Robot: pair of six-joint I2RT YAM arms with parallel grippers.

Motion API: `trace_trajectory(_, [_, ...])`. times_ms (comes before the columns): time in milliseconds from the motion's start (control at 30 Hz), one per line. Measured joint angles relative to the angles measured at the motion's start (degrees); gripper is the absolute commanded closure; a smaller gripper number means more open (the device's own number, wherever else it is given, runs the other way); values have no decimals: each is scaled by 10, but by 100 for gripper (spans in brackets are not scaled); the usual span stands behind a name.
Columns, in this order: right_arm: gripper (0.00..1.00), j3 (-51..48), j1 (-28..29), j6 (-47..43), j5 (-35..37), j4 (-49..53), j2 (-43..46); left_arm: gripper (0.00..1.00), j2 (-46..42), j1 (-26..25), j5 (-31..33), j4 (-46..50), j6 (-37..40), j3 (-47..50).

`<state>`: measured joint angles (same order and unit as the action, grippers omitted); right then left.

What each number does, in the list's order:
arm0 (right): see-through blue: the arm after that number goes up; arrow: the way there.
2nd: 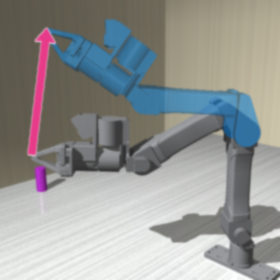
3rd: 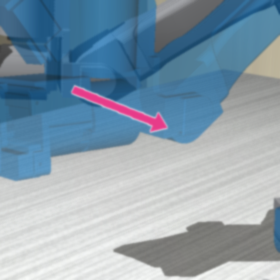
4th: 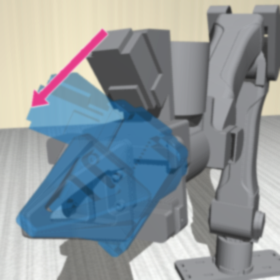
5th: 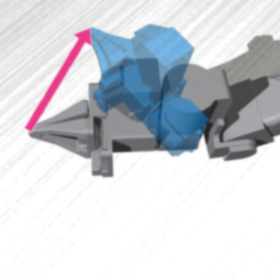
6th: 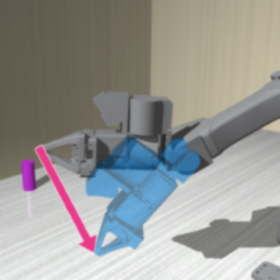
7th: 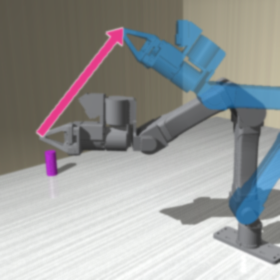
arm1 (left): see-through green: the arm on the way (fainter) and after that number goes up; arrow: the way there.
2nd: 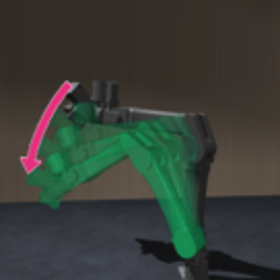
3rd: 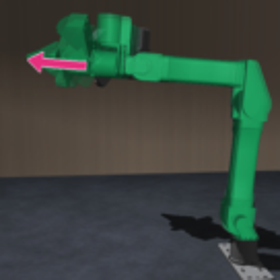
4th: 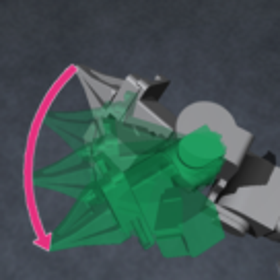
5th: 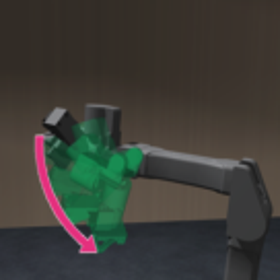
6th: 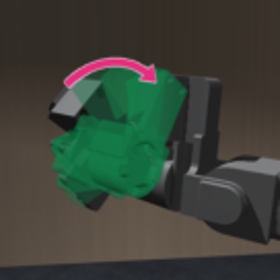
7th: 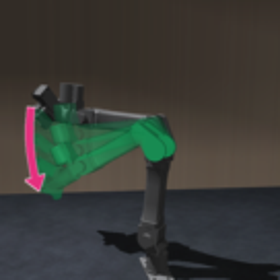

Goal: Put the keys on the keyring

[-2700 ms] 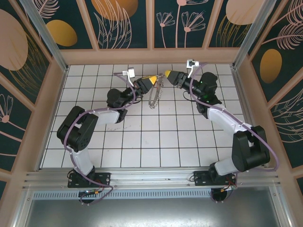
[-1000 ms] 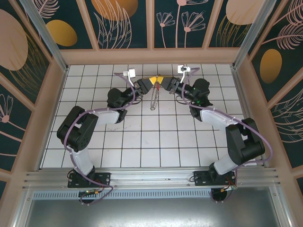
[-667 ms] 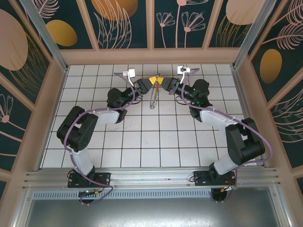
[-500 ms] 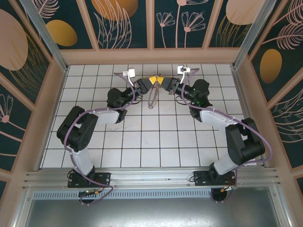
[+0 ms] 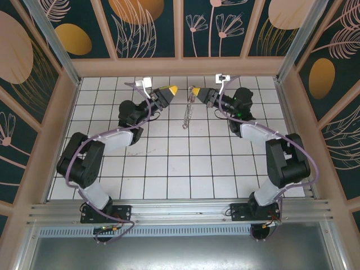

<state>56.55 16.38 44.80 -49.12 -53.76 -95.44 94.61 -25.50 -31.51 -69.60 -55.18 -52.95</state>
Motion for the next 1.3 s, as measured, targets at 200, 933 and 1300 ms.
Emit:
trace_trajectory(200, [100,78,-22,-13,-61,22,-61,53,-31,0,-11,153,102,-64])
trace_trajectory(933, [100,197,-20,-75,-183,138,-118,63,115,55,-232,327,103,-245])
trace_trajectory(1300, [100,197,-4,-75,-183,138,-129,66,137,55,-251,297,66,-246])
